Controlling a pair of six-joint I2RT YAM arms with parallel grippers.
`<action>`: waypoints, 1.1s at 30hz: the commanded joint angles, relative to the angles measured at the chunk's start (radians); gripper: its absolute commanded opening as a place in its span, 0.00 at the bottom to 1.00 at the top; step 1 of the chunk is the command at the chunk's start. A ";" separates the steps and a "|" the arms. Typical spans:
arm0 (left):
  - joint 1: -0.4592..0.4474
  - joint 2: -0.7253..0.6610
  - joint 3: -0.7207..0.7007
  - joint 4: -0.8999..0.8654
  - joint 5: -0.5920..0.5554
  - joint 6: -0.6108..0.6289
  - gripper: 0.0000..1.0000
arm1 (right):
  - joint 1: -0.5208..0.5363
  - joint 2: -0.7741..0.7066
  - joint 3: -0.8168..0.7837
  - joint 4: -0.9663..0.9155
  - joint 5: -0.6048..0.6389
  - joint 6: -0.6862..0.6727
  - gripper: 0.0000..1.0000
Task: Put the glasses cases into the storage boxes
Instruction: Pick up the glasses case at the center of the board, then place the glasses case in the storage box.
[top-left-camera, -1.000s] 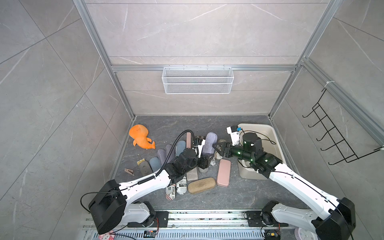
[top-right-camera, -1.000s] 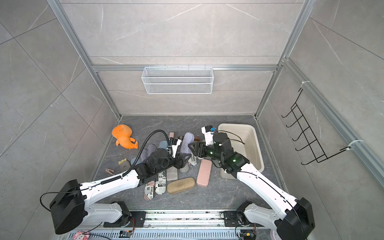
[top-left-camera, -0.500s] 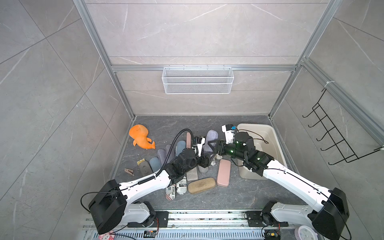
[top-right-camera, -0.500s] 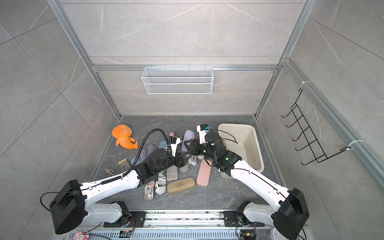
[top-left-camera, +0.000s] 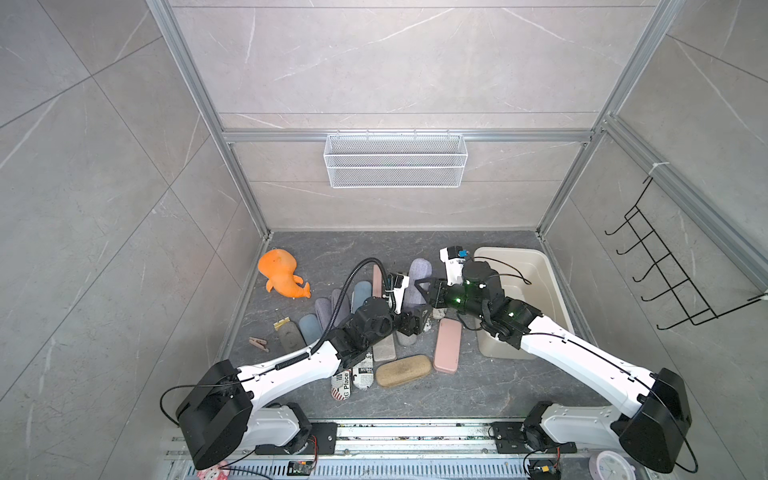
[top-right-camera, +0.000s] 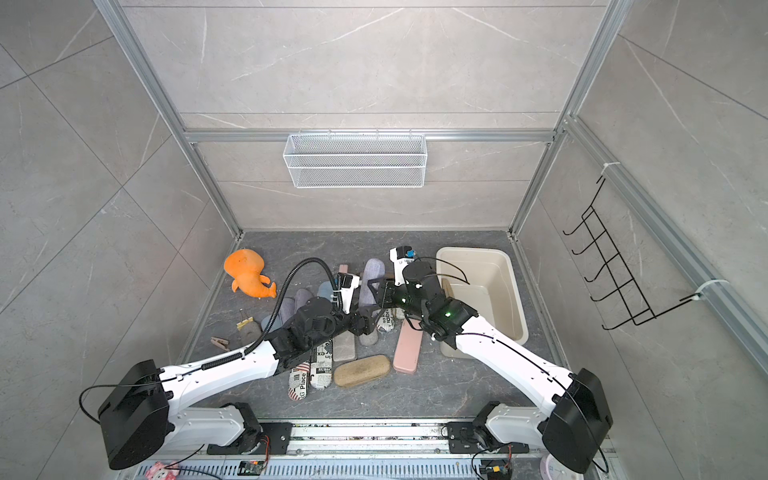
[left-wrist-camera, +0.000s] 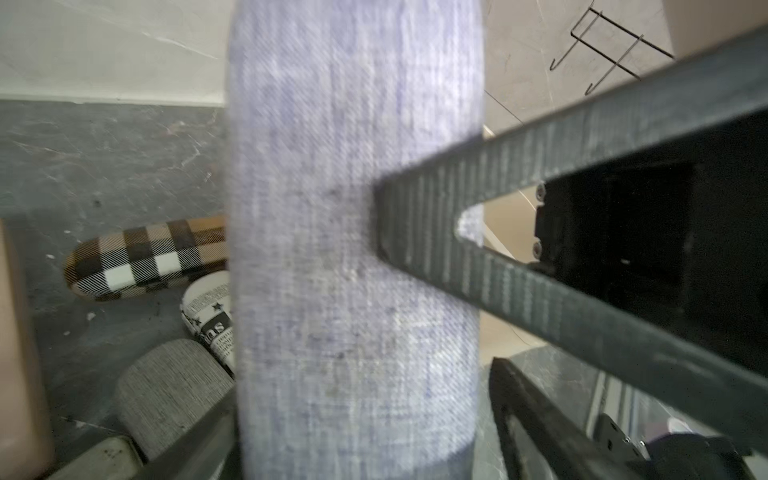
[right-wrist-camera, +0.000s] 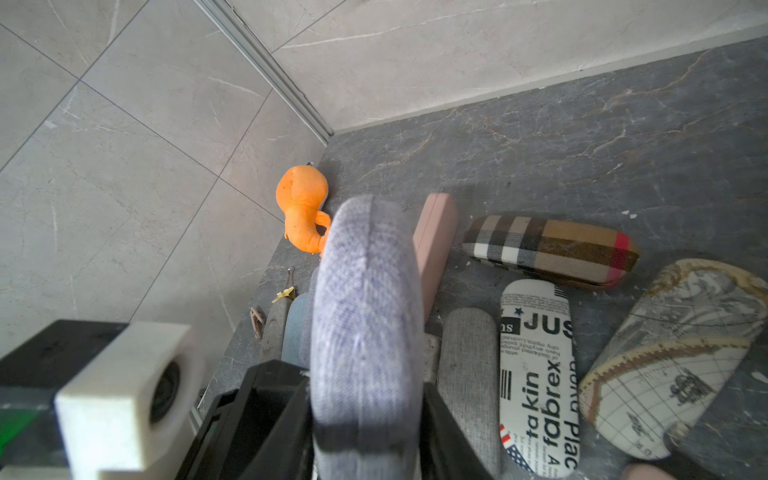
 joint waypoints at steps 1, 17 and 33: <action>-0.004 -0.079 -0.019 0.021 -0.005 0.017 0.95 | 0.006 0.006 0.074 -0.019 0.043 -0.033 0.35; -0.003 -0.415 -0.235 -0.132 -0.272 -0.051 0.95 | -0.087 -0.062 0.269 -0.383 0.263 -0.313 0.35; -0.003 -0.479 -0.215 -0.228 -0.304 -0.053 0.96 | -0.281 -0.257 0.145 -0.601 0.596 -0.392 0.36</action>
